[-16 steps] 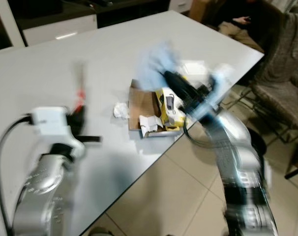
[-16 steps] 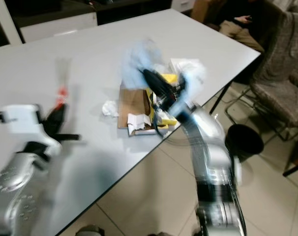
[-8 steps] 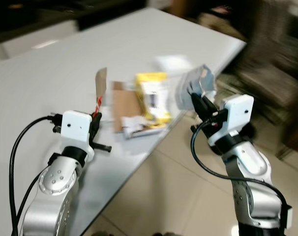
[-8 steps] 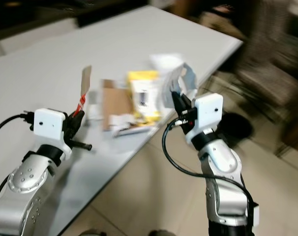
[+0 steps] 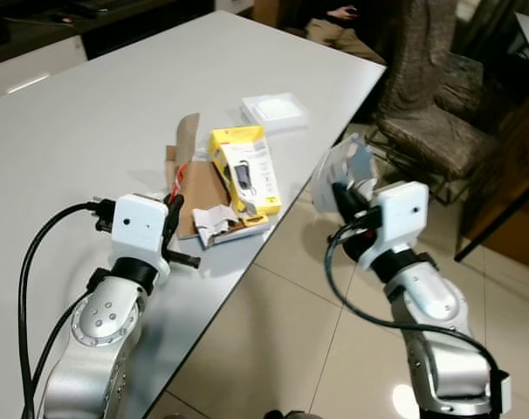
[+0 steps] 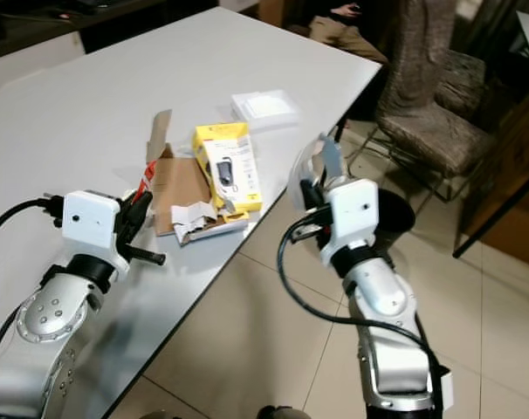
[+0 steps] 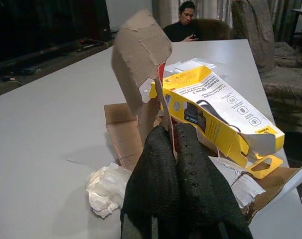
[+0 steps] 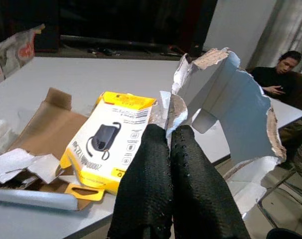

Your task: Picking trash to rubbish bin

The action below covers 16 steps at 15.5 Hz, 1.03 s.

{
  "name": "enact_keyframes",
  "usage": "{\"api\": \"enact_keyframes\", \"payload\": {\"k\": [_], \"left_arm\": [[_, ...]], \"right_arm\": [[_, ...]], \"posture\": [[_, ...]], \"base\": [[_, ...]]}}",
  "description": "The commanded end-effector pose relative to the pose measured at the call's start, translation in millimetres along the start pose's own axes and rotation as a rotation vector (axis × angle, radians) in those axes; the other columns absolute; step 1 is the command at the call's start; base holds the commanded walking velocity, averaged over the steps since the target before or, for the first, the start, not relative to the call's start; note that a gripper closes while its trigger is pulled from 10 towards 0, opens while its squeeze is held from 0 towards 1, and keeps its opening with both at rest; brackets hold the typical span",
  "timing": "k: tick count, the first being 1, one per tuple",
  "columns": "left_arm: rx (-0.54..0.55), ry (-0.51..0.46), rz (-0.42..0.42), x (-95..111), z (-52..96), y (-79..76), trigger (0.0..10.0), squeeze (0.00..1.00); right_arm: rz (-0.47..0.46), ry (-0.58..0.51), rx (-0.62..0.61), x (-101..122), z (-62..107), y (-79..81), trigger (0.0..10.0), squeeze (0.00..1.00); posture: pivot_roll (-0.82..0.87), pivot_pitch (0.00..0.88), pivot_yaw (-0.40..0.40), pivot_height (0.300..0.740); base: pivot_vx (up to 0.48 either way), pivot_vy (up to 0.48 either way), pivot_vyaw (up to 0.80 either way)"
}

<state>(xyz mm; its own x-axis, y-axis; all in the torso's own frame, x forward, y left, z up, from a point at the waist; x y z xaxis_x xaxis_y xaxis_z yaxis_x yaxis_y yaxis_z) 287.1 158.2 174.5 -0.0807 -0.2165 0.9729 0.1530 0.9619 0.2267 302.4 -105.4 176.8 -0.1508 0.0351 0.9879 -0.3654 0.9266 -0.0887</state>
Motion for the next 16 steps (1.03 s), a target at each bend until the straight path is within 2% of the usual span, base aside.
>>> {"api": "enact_keyframes", "payload": {"k": [1, 10, 12, 14, 16], "left_arm": [[-0.028, -0.007, -0.011, 1, -1.2, -7.5, 10.0, 0.00], [-0.045, -0.002, -0.024, -1, -2.7, -8.2, 10.0, 0.00], [-0.083, 0.052, 0.041, -12, -1.5, -14.8, 10.0, 0.00], [-0.099, 0.078, 0.016, -20, -0.4, -18.9, 10.0, 0.00], [-0.101, 0.129, -0.014, -39, 3.0, -20.2, 10.0, 0.00]], "right_arm": [[0.006, 0.053, -0.027, -12, 4.5, -5.5, 10.0, 0.00], [-0.006, 0.081, -0.055, -21, 11.5, -6.5, 10.0, 0.00], [-0.026, 0.094, -0.064, -25, 13.9, -6.5, 10.0, 0.00], [-0.035, 0.115, -0.065, -33, 15.5, -5.5, 10.0, 0.00], [-0.061, 0.174, -0.089, -51, 21.2, -6.9, 10.0, 0.00]], "posture": [[0.06, 0.054, -0.101, 0.740], [0.05, 0.053, -0.087, 0.740], [0.06, 0.054, -0.087, 0.740], [0.06, 0.053, -0.087, 0.740], [0.06, 0.053, -0.087, 0.740]], "base": [[0.000, -0.480, 0.00], [0.000, -0.480, 0.00], [0.000, 0.240, 0.00], [0.000, 0.480, 0.00], [0.000, 0.000, 0.00]]}}
Point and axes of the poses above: a point about 5 cm out from each wrist's last joint towards the gripper, its own z axis pointing back from the gripper into the wrist, its own x axis along the axis of the wrist's last joint, y = z × x, the point moved 4 cm from there along -z, pointing out of the wrist towards the gripper
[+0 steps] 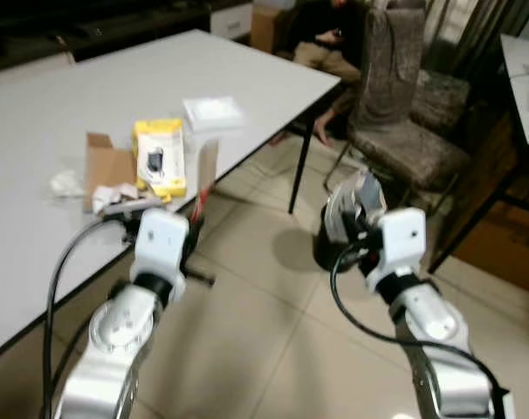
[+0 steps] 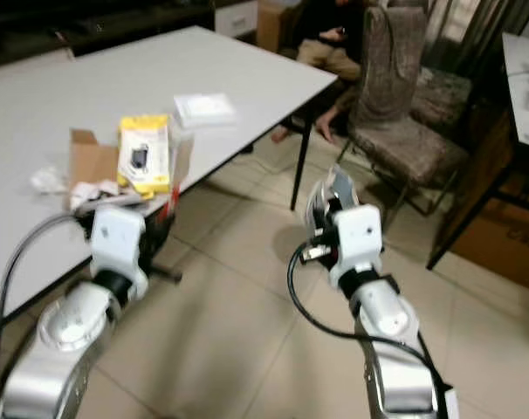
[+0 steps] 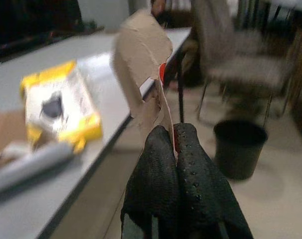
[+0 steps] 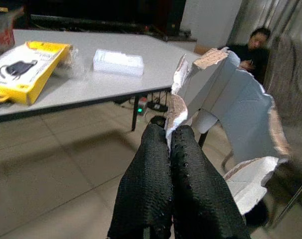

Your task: Picking trash to rubbish bin

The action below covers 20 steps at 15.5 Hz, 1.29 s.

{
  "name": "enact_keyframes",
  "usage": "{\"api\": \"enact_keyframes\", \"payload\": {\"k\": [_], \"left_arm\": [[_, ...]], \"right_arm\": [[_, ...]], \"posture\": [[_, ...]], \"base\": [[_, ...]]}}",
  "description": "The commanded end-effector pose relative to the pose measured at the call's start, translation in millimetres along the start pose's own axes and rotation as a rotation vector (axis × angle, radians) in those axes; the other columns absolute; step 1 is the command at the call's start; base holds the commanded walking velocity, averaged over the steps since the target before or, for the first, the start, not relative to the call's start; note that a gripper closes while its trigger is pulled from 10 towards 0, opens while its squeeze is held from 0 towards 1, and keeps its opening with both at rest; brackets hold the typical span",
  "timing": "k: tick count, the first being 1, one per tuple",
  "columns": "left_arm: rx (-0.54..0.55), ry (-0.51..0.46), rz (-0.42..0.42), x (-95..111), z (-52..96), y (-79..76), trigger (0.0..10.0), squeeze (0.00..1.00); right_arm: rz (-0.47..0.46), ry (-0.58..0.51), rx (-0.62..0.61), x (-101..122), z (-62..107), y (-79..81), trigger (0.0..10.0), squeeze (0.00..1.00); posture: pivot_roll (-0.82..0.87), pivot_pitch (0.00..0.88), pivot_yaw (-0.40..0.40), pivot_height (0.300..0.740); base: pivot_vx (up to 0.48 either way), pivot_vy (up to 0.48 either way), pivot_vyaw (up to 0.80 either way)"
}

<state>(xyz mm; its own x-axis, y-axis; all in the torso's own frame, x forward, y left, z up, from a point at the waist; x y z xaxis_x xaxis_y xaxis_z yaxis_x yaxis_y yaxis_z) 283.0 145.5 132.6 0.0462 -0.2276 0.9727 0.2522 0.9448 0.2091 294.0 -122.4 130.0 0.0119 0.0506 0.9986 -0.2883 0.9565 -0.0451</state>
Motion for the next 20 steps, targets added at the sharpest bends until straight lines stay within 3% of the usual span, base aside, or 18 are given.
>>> {"api": "enact_keyframes", "payload": {"k": [1, 4, 8, 12, 16, 20], "left_arm": [[-0.005, 0.010, -0.032, -5, -0.4, 0.9, 10.0, 0.00], [-0.022, 0.040, -0.062, -32, 2.1, -5.8, 10.0, 0.00], [-0.078, 0.114, -0.017, -66, 6.9, -18.1, 10.0, 0.00], [-0.102, 0.149, 0.002, -88, 13.5, -27.0, 10.0, 0.00], [-0.091, 0.114, 0.021, -88, 11.8, -29.5, 10.0, 0.00], [-0.115, 0.096, 0.017, -86, 10.4, -33.7, 10.0, 0.00]], "right_arm": [[-0.033, 0.033, -0.010, -11, 1.4, 0.4, 10.0, 0.00], [-0.052, 0.171, -0.092, -56, 13.0, -12.7, 10.0, 0.00], [-0.035, 0.276, -0.158, -97, 26.1, -22.1, 10.0, 0.00], [-0.024, 0.298, -0.152, -111, 25.4, -19.2, 10.0, 0.00], [-0.021, 0.267, -0.108, -110, 19.0, -12.3, 10.0, 0.00], [-0.016, 0.260, -0.106, -111, 19.2, -12.7, 10.0, 0.00]], "posture": [[0.06, 0.053, -0.087, 0.740], [0.05, 0.054, -0.086, 0.740], [0.05, 0.047, -0.083, 0.740], [0.05, 0.048, -0.087, 0.740], [0.06, 0.054, -0.101, 0.740], [0.05, 0.060, -0.099, 0.740]], "base": [[0.000, 0.000, 0.00], [0.000, 0.000, -0.53], [0.000, 0.000, -0.60], [0.000, 0.000, -0.20], [0.242, 0.000, -0.80], [0.401, 0.000, -0.10]]}}
Point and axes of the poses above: a point about 5 cm out from each wrist's last joint towards the gripper, its own z axis pointing back from the gripper into the wrist, its own x axis along the axis of the wrist's last joint, y = z × x, the point moved 4 cm from there along -z, pointing out of the wrist towards the gripper
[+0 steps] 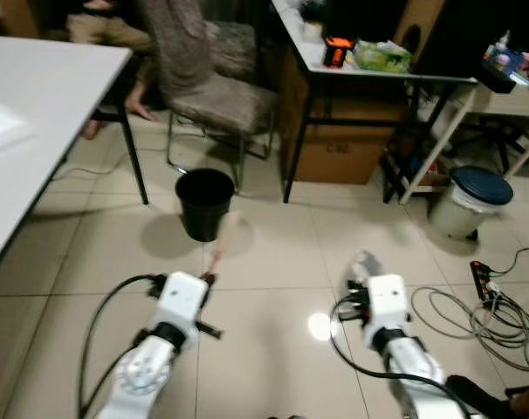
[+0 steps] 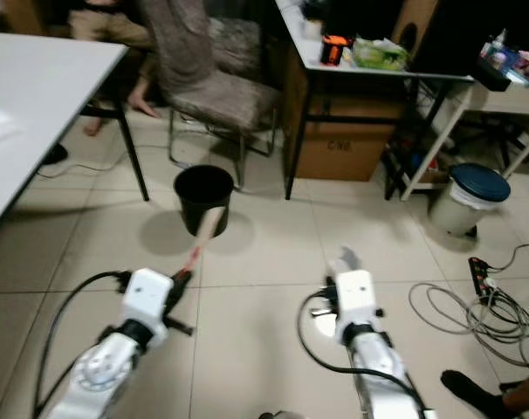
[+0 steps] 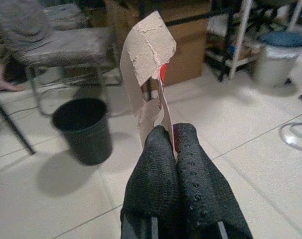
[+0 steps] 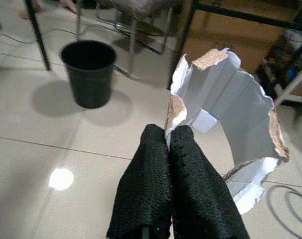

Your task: Picking trash to rubbish bin

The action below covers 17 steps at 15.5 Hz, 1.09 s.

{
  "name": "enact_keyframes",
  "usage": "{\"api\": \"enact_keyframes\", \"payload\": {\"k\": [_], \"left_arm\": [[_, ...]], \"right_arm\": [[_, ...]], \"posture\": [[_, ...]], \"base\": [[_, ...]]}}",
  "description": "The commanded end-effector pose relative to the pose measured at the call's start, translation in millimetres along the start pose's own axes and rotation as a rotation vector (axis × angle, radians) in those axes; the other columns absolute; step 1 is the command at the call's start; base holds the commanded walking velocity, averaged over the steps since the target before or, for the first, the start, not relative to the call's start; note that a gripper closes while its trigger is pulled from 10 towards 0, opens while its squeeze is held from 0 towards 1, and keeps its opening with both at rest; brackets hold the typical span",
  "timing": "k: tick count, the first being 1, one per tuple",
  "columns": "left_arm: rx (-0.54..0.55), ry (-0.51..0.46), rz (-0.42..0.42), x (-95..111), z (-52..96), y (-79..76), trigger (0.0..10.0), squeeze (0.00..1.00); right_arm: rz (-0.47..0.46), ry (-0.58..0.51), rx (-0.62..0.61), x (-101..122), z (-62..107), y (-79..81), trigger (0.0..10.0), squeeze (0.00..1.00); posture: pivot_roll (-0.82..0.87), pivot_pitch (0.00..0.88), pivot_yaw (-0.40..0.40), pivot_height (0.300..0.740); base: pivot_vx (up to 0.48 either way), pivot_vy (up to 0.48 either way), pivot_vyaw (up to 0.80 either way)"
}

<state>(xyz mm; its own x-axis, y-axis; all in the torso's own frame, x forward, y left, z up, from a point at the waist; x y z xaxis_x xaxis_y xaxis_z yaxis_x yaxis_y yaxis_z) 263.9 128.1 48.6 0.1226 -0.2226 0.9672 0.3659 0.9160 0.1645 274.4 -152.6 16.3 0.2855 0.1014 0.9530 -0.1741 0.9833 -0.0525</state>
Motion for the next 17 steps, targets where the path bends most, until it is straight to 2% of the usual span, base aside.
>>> {"api": "enact_keyframes", "payload": {"k": [1, 9, 17], "left_arm": [[0.010, 0.024, -0.003, -8, 4.3, 4.5, 10.0, 0.00], [0.024, 0.030, -0.001, -11, 3.6, 8.3, 10.0, 0.00], [0.012, 0.038, -0.010, -13, 1.3, 8.7, 10.0, 0.00]], "right_arm": [[0.000, -0.023, 0.013, 5, -3.0, 5.7, 10.0, 0.00], [0.011, -0.038, 0.070, 7, -6.8, 16.7, 10.0, 0.00], [-0.008, -0.032, 0.053, 6, -10.5, 14.6, 10.0, 0.00]], "posture": [[0.05, 0.063, -0.098, 0.740], [0.05, 0.063, -0.095, 0.740], [0.05, 0.063, -0.085, 0.740]], "base": [[0.412, 0.000, 0.00], [0.421, 0.000, 0.00], [0.423, 0.000, 0.00]]}}
Point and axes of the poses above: a point about 5 cm out from each wrist's last joint towards the gripper, its own z axis pointing back from the gripper into the wrist, its own x axis along the axis of the wrist's last joint, y = z × x, the point moved 4 cm from there along -z, pointing out of the wrist towards the gripper
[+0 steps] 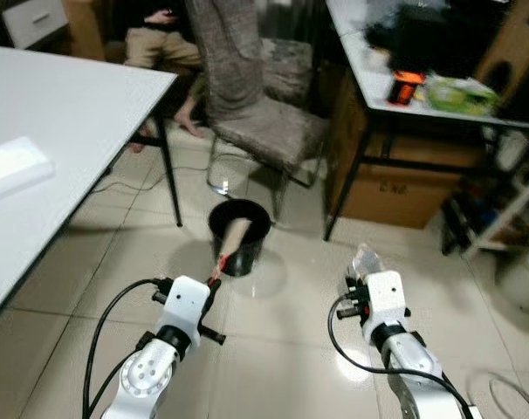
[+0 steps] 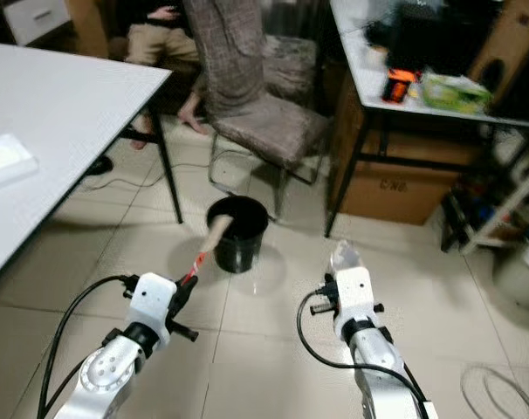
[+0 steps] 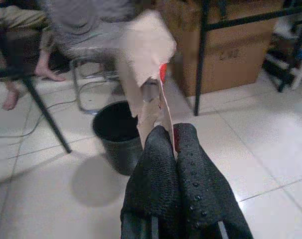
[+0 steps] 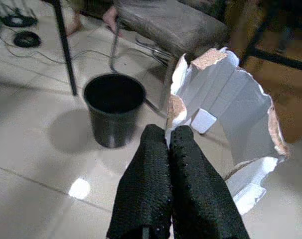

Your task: Picking trash to rubbish bin

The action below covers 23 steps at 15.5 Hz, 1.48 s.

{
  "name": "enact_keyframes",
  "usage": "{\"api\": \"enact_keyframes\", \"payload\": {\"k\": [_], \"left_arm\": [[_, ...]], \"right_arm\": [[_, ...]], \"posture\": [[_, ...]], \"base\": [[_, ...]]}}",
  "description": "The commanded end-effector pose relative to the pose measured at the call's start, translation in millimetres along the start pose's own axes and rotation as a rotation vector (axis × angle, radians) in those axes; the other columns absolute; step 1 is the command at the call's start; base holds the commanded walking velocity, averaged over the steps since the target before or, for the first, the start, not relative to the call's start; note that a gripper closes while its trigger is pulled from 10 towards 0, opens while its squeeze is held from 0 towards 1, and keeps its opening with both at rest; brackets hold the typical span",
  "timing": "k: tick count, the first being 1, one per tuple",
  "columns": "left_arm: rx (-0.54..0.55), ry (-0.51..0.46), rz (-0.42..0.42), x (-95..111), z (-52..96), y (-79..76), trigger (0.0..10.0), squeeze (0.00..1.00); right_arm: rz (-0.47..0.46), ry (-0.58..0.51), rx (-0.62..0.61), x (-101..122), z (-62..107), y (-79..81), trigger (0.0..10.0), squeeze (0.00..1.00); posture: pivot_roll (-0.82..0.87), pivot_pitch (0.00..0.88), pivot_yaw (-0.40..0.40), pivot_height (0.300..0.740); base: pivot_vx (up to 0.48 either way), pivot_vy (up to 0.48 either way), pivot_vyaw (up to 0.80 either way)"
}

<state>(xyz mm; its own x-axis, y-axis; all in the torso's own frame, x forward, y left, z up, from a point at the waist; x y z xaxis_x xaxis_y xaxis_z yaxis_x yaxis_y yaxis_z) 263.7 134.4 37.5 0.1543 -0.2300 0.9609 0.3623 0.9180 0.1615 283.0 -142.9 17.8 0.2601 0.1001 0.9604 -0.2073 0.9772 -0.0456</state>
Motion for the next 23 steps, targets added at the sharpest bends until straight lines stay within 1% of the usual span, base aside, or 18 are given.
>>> {"api": "enact_keyframes", "payload": {"k": [1, 4, 9, 11, 14, 15, 17, 23], "left_arm": [[0.007, 0.006, -0.015, -1, 0.9, 4.9, 10.0, 0.00], [0.004, 0.008, -0.017, -1, 0.4, 4.9, 10.0, 0.00], [0.016, 0.011, -0.021, -2, -0.7, 8.8, 10.0, 0.00], [0.019, 0.014, -0.022, -2, -0.9, 9.7, 10.0, 0.00], [0.020, 0.018, -0.022, -4, -0.6, 9.9, 10.0, 0.00], [0.022, 0.019, -0.021, -4, -0.4, 10.5, 10.0, 0.00], [0.020, 0.021, -0.023, -5, -0.1, 11.0, 10.0, 0.00], [0.008, 0.024, -0.025, -6, 0.3, 9.7, 10.0, 0.00]], "right_arm": [[-0.013, -0.002, 0.019, 1, -1.9, 6.7, 10.0, 0.00], [-0.013, 0.000, 0.022, 0, -2.7, 6.9, 10.0, 0.00], [-0.006, -0.007, 0.053, 2, -5.1, 11.8, 10.0, 0.00], [0.024, -0.004, 0.083, 3, -5.7, 15.4, 10.0, 0.00], [0.074, 0.008, 0.142, 1, -6.8, 25.4, 10.0, 0.00], [0.063, 0.009, 0.138, 0, -6.6, 25.7, 10.0, 0.00], [0.015, 0.024, 0.108, -3, -6.8, 21.0, 10.0, 0.00], [0.025, 0.034, 0.114, -6, -5.5, 20.3, 10.0, 0.00]], "posture": [[0.05, 0.063, -0.084, 0.740], [0.05, 0.063, -0.082, 0.740], [0.05, 0.060, -0.079, 0.740], [0.05, 0.059, -0.081, 0.740], [0.06, 0.059, -0.080, 0.740], [0.06, 0.059, -0.081, 0.740], [0.06, 0.060, -0.079, 0.740], [0.06, 0.051, -0.073, 0.740]], "base": [[0.420, 0.000, -0.48], [0.424, 0.000, -0.80], [0.421, 0.000, 0.00], [0.422, 0.000, 0.00], [0.423, 0.000, 0.80], [0.424, 0.000, 0.00], [0.424, 0.000, 0.00], [0.426, 0.000, 0.00]]}}
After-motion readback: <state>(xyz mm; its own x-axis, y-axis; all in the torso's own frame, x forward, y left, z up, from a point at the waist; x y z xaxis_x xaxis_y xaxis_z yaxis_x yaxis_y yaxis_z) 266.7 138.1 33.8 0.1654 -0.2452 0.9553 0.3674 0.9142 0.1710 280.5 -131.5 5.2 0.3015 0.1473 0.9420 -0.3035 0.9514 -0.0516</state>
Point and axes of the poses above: a point about 5 cm out from each wrist's last joint towards the gripper, its own z axis pointing back from the gripper into the wrist, its own x axis along the axis of the wrist's last joint, y = z × x, the point moved 4 cm from there along -z, pointing out of the wrist towards the gripper
